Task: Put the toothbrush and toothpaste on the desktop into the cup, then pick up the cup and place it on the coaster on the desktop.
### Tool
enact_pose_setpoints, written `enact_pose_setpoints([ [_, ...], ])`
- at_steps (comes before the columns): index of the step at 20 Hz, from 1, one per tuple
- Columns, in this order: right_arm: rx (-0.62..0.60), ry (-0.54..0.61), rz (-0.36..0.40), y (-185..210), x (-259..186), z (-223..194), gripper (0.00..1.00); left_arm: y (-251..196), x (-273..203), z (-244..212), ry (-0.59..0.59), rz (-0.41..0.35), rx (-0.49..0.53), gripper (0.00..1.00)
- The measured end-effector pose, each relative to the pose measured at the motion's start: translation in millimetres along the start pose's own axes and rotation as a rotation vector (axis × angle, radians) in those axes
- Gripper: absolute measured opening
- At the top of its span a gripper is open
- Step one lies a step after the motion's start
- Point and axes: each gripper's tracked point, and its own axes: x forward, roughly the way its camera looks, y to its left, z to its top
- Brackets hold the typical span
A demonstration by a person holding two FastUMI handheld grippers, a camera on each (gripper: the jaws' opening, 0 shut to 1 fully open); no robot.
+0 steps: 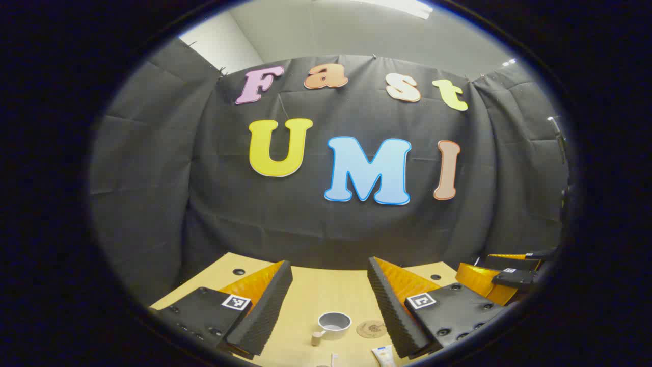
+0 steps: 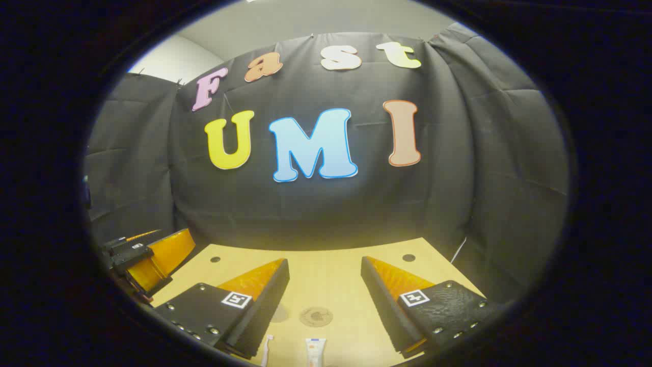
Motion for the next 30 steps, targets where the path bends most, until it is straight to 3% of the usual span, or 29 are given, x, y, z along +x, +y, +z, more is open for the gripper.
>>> enact_pose_setpoints([
  [1,-0.01,0.001,0.001,-0.5,0.4,2.0,0.9,-1.6,1.1,-2.0,0.011,-0.005,0.004,0.99],
  [2,-0.012,0.0,0.004,-0.9,0.2,4.9,0.9,-5.7,1.8,-4.2,0.019,-0.009,0.012,0.95],
  [4,-0.01,0.012,0.009,-0.6,1.5,1.3,0.91,-12.9,5.1,-5.1,0.025,-0.019,0.021,0.99],
  [15,-0.007,0.126,0.036,1.6,13.5,-23.9,0.9,-33.3,20.9,-20.5,0.081,-0.055,0.065,0.99],
  [21,0.01,0.207,0.053,6.5,19.9,-47.4,0.9,-28.4,25.4,-57.5,0.168,-0.056,0.075,0.99],
  [22,0.011,0.222,0.057,7.4,20.2,-52.7,0.9,-26.3,26.3,-63.8,0.184,-0.055,0.074,0.96],
  [24,0.014,0.253,0.057,8.6,20.6,-62.2,0.92,-23.8,25.8,-78.0,0.213,-0.056,0.07,0.99],
  [27,0.016,0.336,0.057,9.7,22.6,-87.5,0.92,-23.5,23.7,-99.0,0.267,-0.057,0.07,0.92],
  [28,0.018,0.363,0.059,10.9,22.4,-95.2,0.92,-22.8,23.6,-109.7,0.288,-0.058,0.07,0.99],
  [30,0.021,0.418,0.06,10.7,20.3,-115.0,0.93,-21.9,22.8,-130.2,0.332,-0.064,0.067,0.95],
])
